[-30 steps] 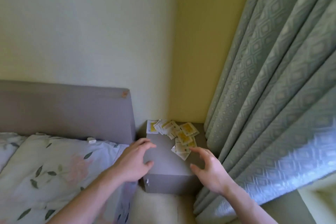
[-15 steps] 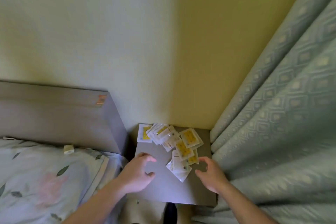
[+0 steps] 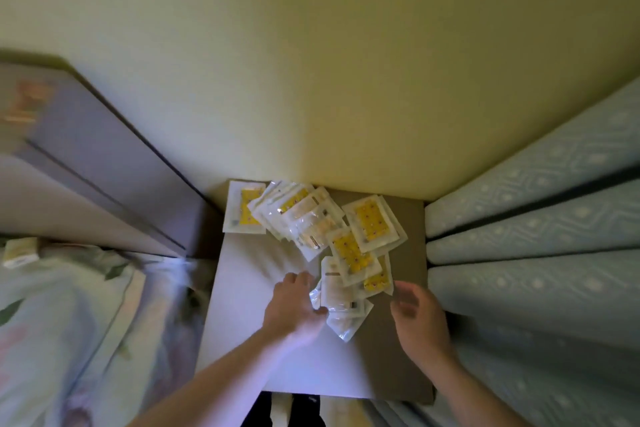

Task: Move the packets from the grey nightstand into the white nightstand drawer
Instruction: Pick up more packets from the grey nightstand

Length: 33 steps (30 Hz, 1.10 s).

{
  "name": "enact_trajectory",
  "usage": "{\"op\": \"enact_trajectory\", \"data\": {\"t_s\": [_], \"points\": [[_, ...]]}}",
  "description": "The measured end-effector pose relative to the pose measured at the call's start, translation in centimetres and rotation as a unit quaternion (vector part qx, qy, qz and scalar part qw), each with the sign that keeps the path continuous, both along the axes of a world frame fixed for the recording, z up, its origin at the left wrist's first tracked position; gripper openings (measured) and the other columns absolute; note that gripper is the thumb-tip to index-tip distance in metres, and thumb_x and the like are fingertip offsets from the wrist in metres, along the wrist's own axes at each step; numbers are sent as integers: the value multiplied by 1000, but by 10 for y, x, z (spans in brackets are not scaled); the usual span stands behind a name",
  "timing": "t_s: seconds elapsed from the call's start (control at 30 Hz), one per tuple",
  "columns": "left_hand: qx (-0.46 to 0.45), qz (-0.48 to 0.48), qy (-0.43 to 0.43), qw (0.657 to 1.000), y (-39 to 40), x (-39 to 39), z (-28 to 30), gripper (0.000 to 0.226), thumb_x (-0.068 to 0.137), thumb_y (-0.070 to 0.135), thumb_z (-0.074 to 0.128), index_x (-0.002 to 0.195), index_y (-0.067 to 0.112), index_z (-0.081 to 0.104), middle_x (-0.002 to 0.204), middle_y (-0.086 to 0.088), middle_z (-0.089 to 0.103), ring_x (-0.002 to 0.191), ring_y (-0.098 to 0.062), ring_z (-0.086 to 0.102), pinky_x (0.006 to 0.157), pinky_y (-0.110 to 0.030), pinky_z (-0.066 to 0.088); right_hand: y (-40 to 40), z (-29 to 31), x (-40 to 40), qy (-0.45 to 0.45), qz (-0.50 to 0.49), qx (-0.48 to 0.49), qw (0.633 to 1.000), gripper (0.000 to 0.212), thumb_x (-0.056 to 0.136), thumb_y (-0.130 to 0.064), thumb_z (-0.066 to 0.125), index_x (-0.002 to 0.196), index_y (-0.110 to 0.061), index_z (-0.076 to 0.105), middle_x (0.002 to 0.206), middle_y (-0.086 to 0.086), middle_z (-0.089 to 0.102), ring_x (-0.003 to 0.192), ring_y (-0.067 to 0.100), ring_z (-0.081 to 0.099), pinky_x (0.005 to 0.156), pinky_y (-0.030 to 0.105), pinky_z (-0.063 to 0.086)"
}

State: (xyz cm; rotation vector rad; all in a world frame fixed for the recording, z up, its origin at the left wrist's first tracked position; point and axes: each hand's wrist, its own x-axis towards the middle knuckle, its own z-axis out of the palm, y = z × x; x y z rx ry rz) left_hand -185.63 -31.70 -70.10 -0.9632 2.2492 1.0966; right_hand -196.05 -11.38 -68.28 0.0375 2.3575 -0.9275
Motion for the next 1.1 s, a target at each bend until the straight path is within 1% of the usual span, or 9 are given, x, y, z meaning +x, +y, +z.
{"op": "enact_trajectory", "data": {"t_s": [0.17, 0.33, 0.47, 0.6, 0.7, 0.8, 0.9, 1.0, 1.1], "points": [[-70, 38, 30, 996, 32, -23, -54, 74, 77, 60, 72, 135, 28, 39, 129, 6, 42, 122, -22, 41, 91, -40, 51, 14, -48, 3, 22, -56, -6, 998, 32, 94, -12, 67, 117, -33, 63, 111, -12, 66, 100, 4, 65, 78, 25, 50], [-47, 65, 50, 996, 43, -23, -69, 75, 74, 32, 79, 135, 28, 35, 124, 3, 50, 114, -26, 49, 83, -38, 50, 7, -69, -1, 24, -82, -24, 996, 37, 87, -22, 77, 118, -33, 60, 114, -13, 65, 100, 4, 65, 79, 25, 51], [-37, 66, 15, 997, 19, -7, -69, 68, 72, 26, 77, 127, 34, 38, 102, 3, 65, 98, -26, 61, 70, -36, 51, -13, -71, -9, 36, -84, -21, 996, 36, 79, -44, 83, 106, -42, 59, 110, -14, 65, 95, 5, 66, 77, 31, 56], [-77, 53, 7, 996, -19, 17, -70, 52, 74, 22, 78, 119, 29, 54, 94, 5, 69, 96, -24, 65, 74, -34, 54, -43, -74, -20, 56, -72, -15, 996, 59, 73, -46, 87, 121, -24, 61, 115, -4, 64, 99, 16, 65, 83, 40, 59], [-100, 54, 19, 993, -39, 40, -77, 50, 77, 26, 80, 121, 24, 55, 101, 4, 65, 101, -25, 60, 83, -36, 51, -66, -81, -23, 57, -93, -28, 994, 70, 65, -51, 91, 121, -23, 59, 113, -6, 61, 98, 15, 64, 75, 38, 62], [-93, 54, 29, 994, -43, 53, -83, 54, 80, 28, 80, 126, 27, 52, 97, 7, 64, 100, -21, 57, 83, -36, 48, -76, -86, -21, 73, -116, -14, 990, 60, 71, -31, 92, 118, -17, 58, 107, -3, 61, 93, 17, 64, 65, 25, 54], [-98, 47, 25, 994, -43, 50, -84, 53, 79, 29, 81, 122, 27, 52, 98, 5, 62, 103, -22, 55, 85, -37, 48, -73, -88, -11, 50, -133, -2, 990, 47, 78, -12, 86, 116, -14, 58, 95, -3, 67, 84, 16, 68, 67, 26, 55], [-90, 47, 9, 995, -45, 43, -81, 51, 78, 30, 83, 119, 27, 53, 103, 6, 57, 105, -24, 56, 88, -38, 50, -56, -88, 3, 24, -103, 22, 994, 24, 84, -10, 81, 102, -15, 66, 86, -7, 67, 76, 7, 63, 68, 25, 55], [-88, 28, -11, 996, -49, 38, -78, 56, 79, 31, 83, 126, 25, 53, 112, 5, 56, 111, -24, 54, 97, -36, 46, -34, -83, 16, 6, -88, 36, 995, 10, 89, -12, 75, 87, -19, 69, 83, -7, 68, 77, 9, 63, 61, 22, 48]]}}
